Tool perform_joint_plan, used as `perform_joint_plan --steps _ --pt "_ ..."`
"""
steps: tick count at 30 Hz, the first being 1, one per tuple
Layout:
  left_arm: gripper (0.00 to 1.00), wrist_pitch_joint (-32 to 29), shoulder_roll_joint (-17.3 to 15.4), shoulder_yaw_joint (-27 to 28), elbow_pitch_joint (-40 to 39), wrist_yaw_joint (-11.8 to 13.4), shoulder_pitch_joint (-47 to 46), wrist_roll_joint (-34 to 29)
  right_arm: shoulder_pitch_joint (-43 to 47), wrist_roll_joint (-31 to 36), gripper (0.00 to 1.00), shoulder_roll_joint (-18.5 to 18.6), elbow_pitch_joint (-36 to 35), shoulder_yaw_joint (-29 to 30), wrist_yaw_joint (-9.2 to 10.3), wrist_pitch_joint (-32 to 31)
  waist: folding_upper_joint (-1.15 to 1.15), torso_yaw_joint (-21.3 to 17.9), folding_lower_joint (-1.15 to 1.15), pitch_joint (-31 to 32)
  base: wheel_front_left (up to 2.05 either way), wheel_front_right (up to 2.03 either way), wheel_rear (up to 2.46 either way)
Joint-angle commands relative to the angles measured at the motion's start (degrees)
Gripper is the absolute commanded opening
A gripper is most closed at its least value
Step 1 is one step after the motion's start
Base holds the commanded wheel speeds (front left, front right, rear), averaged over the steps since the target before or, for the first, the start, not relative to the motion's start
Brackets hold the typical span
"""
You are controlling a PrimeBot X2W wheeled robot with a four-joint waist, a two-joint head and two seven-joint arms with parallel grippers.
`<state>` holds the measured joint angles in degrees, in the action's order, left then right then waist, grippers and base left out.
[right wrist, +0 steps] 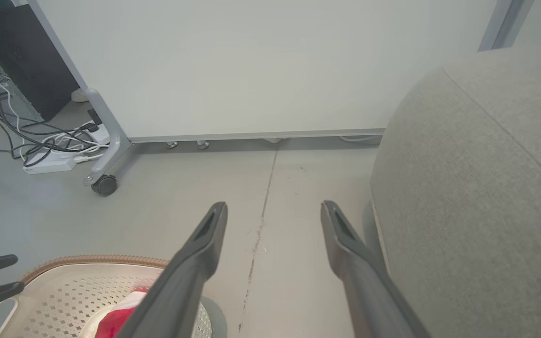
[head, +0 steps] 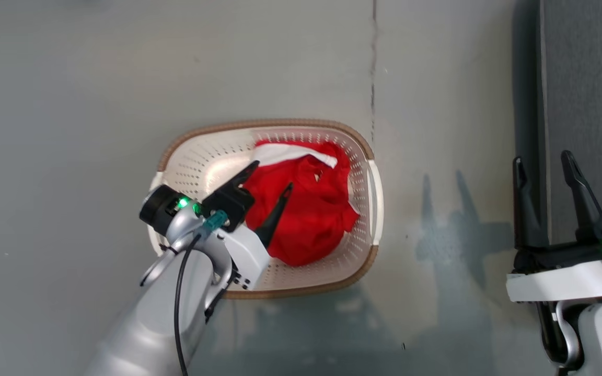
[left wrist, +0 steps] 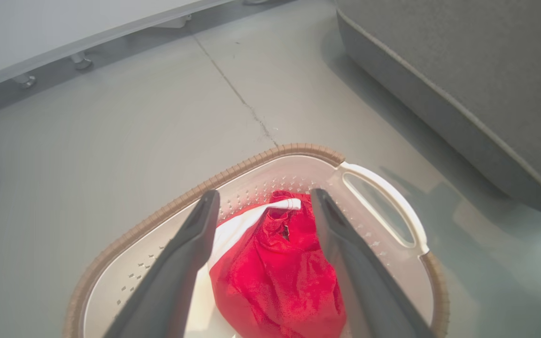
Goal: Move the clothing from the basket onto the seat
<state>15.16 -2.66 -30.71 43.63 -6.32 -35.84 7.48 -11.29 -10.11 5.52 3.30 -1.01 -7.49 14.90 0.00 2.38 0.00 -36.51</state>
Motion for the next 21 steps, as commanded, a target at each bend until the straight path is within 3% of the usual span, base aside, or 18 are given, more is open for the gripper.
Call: perform_joint_plan --steps 1,13,21 --pt "1.00 0.1 -0.5 -0.1 3.8 -0.3 -2.9 -0.8 -1.6 0.3 1.00 -0.2 0.1 -0.8 0.00 0.2 0.00 -4.1 0.00 -6.0 0.00 0.00 0.00" --pt "1.00 0.1 -0.8 -4.1 21.5 -1.0 -14.8 -2.9 -5.8 -1.4 1.00 -2.0 0.3 -4.0 0.00 0.2 0.00 -9.6 0.00 -14.4 0.00 0.00 0.00" --pt "1.00 -0.3 -2.2 -7.9 27.2 -1.2 -19.9 -2.7 -8.1 -1.7 1.00 -2.5 -0.8 -7.3 0.00 0.2 0.00 -13.7 0.00 -18.8 0.00 0.00 0.00"
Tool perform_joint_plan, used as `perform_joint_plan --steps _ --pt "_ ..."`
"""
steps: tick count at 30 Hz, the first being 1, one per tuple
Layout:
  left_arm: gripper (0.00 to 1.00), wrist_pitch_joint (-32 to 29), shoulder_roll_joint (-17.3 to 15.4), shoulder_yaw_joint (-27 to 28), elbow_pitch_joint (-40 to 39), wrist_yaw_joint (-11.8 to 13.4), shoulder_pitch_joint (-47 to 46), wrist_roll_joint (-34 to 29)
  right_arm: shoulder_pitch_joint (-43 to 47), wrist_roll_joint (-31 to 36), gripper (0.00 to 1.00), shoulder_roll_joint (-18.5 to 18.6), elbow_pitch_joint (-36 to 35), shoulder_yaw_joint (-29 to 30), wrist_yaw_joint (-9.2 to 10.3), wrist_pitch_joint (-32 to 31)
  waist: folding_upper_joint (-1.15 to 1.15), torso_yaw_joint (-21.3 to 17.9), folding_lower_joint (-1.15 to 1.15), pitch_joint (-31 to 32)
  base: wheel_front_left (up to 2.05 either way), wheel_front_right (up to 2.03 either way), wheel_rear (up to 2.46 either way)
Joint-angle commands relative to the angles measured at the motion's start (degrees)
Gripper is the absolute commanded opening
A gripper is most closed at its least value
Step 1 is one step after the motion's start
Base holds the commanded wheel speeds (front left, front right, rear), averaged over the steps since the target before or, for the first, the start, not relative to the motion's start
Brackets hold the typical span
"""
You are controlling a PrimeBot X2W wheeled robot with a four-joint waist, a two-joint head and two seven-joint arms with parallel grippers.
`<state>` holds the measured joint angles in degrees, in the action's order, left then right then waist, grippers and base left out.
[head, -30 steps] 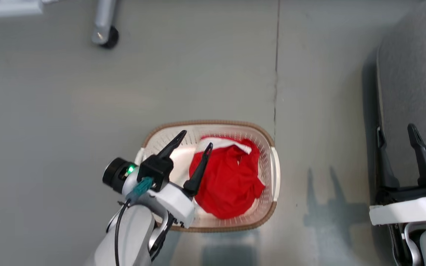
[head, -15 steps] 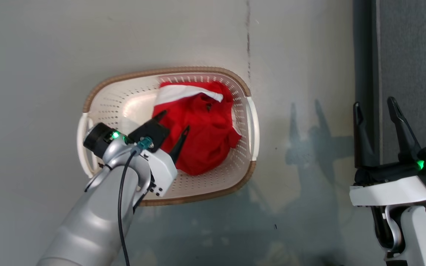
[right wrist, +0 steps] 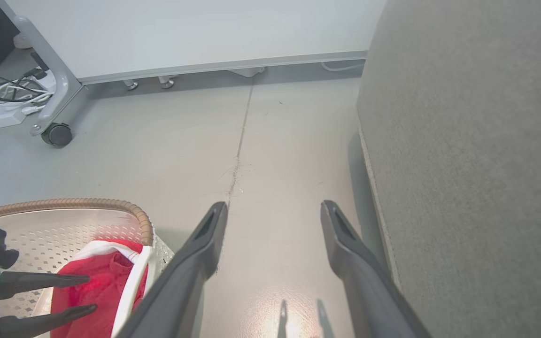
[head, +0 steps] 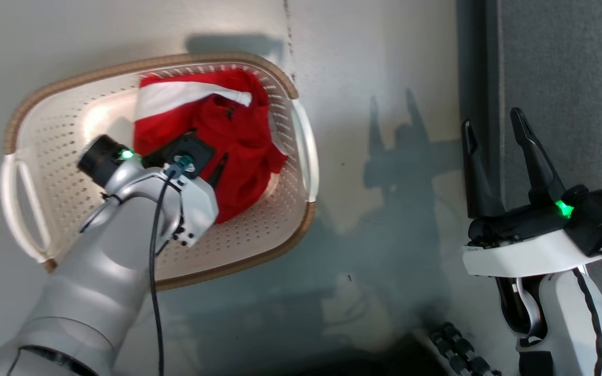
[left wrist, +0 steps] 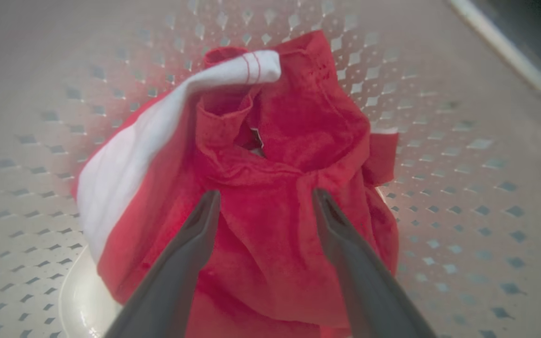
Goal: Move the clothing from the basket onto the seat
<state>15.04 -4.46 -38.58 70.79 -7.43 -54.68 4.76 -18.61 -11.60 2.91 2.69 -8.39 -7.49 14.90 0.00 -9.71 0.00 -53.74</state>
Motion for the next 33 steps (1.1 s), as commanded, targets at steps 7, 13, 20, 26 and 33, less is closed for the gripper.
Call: perform_joint_plan --steps 7,13,20,26,33 --pt "1.00 -5.6 -3.5 -1.3 2.5 1.4 -3.4 -0.4 -1.6 -2.7 1.00 0.0 -1.8 -2.5 0.00 0.2 0.00 -4.7 0.00 -4.1 0.00 0.00 0.00" --pt "1.00 -10.6 -4.8 -2.8 3.0 0.9 -3.5 -0.8 -1.1 -3.8 1.00 0.0 -1.6 -3.6 0.00 0.2 0.00 -5.7 0.00 -4.6 0.00 0.00 0.00" --pt "1.00 -17.8 -6.7 -4.3 3.0 2.1 -5.1 -1.5 -1.6 -4.0 1.00 0.0 -1.7 -4.6 0.00 0.2 0.00 -6.4 0.00 -5.7 0.00 0.00 0.00" --pt "1.00 -21.1 -7.4 -5.1 3.1 3.0 -5.6 -1.8 -1.6 -4.1 1.00 0.0 -1.5 -5.1 0.00 0.2 0.00 -6.4 0.00 -6.2 0.00 0.00 0.00" --pt "1.00 -24.0 -8.2 -5.1 3.3 3.6 -5.4 -0.5 -1.9 -3.7 1.00 0.0 -1.1 -5.4 0.00 0.2 0.00 -6.3 0.00 -6.5 0.00 0.00 0.00"
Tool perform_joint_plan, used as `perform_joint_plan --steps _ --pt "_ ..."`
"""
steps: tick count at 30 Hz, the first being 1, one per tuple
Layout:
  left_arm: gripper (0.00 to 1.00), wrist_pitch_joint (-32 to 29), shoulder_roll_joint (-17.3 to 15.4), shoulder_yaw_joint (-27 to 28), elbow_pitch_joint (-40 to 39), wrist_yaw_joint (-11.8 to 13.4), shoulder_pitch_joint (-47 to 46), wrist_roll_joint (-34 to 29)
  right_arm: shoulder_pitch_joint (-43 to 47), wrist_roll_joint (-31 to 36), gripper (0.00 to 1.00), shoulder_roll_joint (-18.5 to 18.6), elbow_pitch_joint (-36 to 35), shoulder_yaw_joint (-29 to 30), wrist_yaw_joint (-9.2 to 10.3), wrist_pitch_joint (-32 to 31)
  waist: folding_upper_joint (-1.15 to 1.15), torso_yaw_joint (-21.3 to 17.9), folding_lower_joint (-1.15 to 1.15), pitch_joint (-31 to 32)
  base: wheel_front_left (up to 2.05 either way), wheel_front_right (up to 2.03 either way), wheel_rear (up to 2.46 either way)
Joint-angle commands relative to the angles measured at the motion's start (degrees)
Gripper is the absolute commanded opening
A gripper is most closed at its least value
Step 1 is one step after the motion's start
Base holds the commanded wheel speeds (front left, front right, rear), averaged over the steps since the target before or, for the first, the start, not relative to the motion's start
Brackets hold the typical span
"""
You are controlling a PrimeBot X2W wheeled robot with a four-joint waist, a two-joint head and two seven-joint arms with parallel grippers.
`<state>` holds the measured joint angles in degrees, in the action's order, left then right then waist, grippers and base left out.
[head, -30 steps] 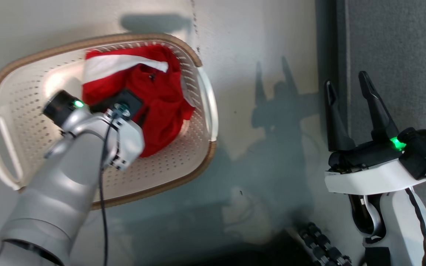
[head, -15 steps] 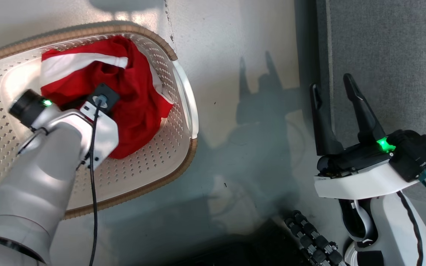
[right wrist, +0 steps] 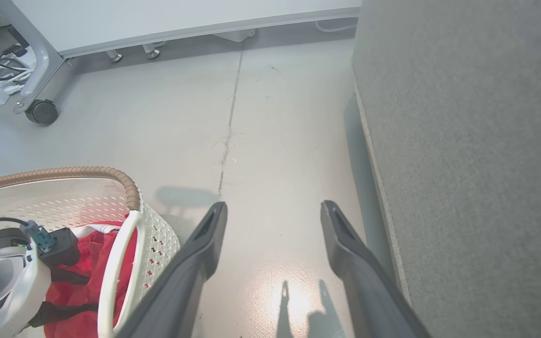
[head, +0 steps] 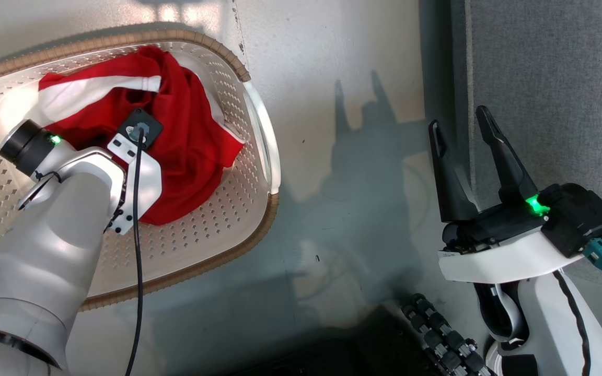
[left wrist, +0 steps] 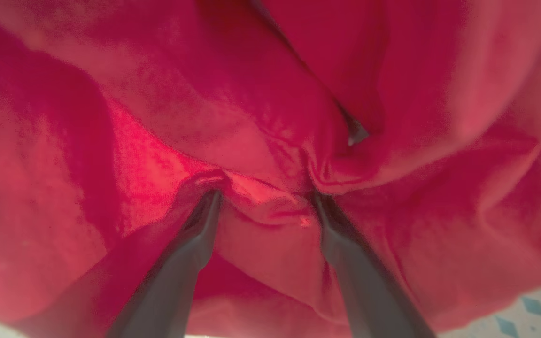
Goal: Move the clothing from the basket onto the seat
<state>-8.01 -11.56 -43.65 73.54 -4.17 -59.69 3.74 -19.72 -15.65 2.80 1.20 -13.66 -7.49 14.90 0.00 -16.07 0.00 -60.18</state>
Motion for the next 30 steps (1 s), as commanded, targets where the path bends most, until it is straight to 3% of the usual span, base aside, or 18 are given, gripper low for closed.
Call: perform_joint_plan --steps 1,7,8,9,10,19,30 --pt "1.00 -2.3 -1.2 0.0 0.6 0.0 -0.1 0.7 -0.9 1.0 1.00 0.1 0.5 -0.1 0.00 0.2 0.00 0.1 0.00 -0.1 0.00 0.00 0.00" --pt "1.00 -5.0 -2.0 -0.1 0.7 0.3 -0.3 1.4 -1.4 1.0 1.00 0.1 0.8 -0.2 0.00 0.2 0.00 0.0 0.00 0.0 0.00 0.00 0.00" --pt "0.77 -5.1 -2.1 -0.1 0.7 0.5 -0.3 1.5 -1.6 0.9 1.00 0.1 0.8 -0.2 0.00 0.2 0.00 -0.1 0.00 0.0 0.00 0.00 0.00" --pt "0.30 -5.5 -2.2 -0.1 0.7 0.4 -0.4 1.6 -1.7 0.8 1.00 0.1 0.8 -0.2 0.00 0.2 0.00 -0.1 0.00 0.0 0.00 0.00 0.00" --pt "0.00 -5.6 -2.2 -0.2 0.7 0.1 -0.3 1.7 -1.9 0.7 1.00 0.1 0.9 -0.2 0.00 0.2 0.00 -0.2 0.00 0.0 0.00 0.00 0.00" --pt "0.00 -3.6 -1.0 -0.7 0.4 -0.8 0.8 3.0 -2.6 1.6 1.00 0.1 1.7 1.1 0.00 0.2 0.00 0.9 0.00 2.9 0.00 0.00 0.00" --pt "0.00 1.8 3.5 -1.2 0.3 -1.7 6.1 5.4 -2.1 4.7 1.00 0.2 3.5 4.0 0.00 0.2 0.00 5.9 0.00 15.8 0.00 0.00 0.00"
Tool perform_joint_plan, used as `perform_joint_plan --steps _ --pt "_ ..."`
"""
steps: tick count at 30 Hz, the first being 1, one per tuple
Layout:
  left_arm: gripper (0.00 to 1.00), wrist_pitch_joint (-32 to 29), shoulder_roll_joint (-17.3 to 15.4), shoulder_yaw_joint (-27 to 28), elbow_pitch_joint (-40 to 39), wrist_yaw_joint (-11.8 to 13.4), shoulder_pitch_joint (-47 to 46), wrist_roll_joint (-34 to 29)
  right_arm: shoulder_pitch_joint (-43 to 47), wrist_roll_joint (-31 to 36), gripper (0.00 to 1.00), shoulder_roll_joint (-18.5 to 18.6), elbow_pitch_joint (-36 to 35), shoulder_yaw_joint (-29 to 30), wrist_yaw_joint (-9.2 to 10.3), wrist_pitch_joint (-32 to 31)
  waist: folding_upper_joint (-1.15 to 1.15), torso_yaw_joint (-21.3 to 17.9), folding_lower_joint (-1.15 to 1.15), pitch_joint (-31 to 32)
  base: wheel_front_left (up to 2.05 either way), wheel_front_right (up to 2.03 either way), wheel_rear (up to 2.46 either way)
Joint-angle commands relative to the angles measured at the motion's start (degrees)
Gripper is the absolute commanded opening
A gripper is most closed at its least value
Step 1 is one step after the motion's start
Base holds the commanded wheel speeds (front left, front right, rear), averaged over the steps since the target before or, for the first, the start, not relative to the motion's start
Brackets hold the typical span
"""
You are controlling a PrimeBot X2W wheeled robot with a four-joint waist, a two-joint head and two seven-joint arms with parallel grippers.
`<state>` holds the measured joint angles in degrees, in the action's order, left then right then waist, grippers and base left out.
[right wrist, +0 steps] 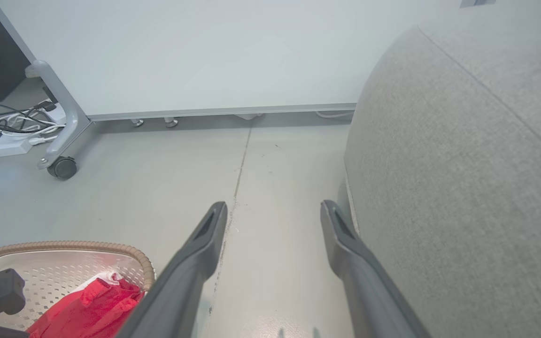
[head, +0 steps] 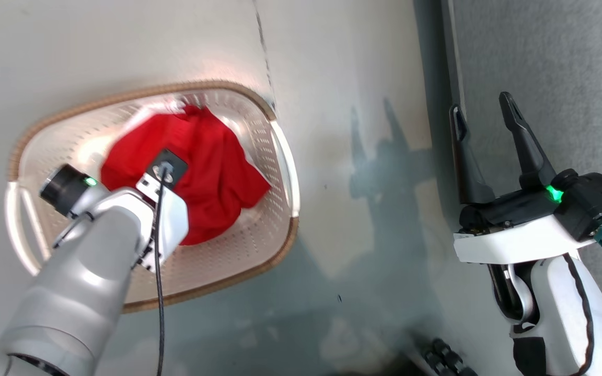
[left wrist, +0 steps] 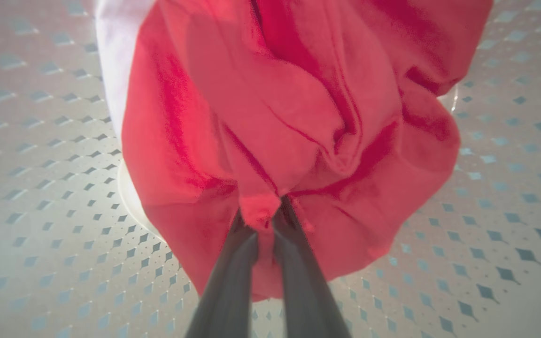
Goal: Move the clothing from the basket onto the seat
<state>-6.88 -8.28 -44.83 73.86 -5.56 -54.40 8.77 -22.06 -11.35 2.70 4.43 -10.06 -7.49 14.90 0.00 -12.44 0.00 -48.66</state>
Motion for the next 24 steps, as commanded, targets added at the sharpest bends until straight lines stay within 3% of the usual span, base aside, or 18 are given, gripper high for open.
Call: perform_joint_plan --steps 1,13,24 --pt "0.00 1.2 0.6 0.1 0.0 -0.3 1.4 0.7 0.7 0.6 1.00 0.3 0.5 0.8 0.00 0.2 0.00 2.9 0.00 5.6 0.00 0.00 0.00" --pt "0.00 10.3 4.5 0.2 0.0 -0.7 6.7 3.6 6.0 1.0 1.00 0.8 3.2 4.8 0.00 0.2 0.00 10.8 0.00 21.1 0.00 0.00 0.00" --pt "0.00 20.7 5.3 1.6 -4.9 0.1 10.0 8.9 10.6 -0.8 1.00 2.6 5.1 5.4 0.00 0.2 0.00 16.1 0.00 34.1 0.00 0.00 0.00"
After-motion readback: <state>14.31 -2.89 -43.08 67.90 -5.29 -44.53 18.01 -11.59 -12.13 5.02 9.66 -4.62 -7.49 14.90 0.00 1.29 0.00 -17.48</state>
